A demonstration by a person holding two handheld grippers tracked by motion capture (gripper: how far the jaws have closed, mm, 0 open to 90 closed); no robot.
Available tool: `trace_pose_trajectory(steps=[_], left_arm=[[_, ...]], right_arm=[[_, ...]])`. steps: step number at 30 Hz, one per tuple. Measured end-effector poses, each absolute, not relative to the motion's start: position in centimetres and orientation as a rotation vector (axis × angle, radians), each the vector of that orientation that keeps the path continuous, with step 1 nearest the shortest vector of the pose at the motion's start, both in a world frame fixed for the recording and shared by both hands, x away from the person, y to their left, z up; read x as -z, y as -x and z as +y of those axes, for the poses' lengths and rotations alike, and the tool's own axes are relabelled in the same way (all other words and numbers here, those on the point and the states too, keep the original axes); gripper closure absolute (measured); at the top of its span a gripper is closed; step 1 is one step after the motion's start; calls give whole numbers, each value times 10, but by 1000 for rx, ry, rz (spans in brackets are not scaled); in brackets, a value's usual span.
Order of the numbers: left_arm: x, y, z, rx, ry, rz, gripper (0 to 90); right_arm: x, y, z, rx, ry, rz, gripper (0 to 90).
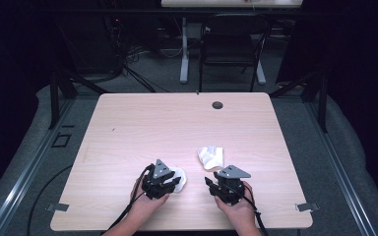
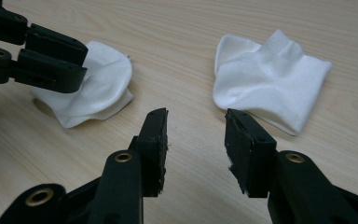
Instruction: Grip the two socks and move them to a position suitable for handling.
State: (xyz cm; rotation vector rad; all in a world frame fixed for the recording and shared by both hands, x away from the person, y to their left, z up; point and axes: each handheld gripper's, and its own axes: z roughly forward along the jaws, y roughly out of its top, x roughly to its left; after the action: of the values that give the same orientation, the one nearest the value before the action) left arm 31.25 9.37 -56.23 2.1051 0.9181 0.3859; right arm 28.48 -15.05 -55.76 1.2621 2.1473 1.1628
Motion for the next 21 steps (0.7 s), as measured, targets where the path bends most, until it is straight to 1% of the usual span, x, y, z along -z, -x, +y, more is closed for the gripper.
trace_pose_trajectory(steps=[3,5,6,8,13,18,19,21], left_arm=[[571,-315,87,-387,-2153,929,708],[575,-316,86,-363,-2168,930,787],[576,-315,86,-372,-2170,927,823],[575,-314,85,-367,-2163,926,865],[569,-311,87,-354,-2145,908,877],[556,-308,90,-318,-2085,896,879],[553,-306,91,-315,-2073,890,879],[546,-305,92,-305,-2049,880,879]], right_arm=[[558,-285,-151,-1163,-1261,2148,592],[558,-285,-152,-1166,-1261,2145,592],[557,-285,-152,-1168,-1262,2143,592],[557,-285,-152,-1173,-1267,2136,592],[557,-285,-152,-1171,-1263,2141,587],[558,-285,-150,-1168,-1257,2143,590],[557,-285,-150,-1167,-1255,2149,603],[556,-284,-147,-1178,-1256,2167,667]])
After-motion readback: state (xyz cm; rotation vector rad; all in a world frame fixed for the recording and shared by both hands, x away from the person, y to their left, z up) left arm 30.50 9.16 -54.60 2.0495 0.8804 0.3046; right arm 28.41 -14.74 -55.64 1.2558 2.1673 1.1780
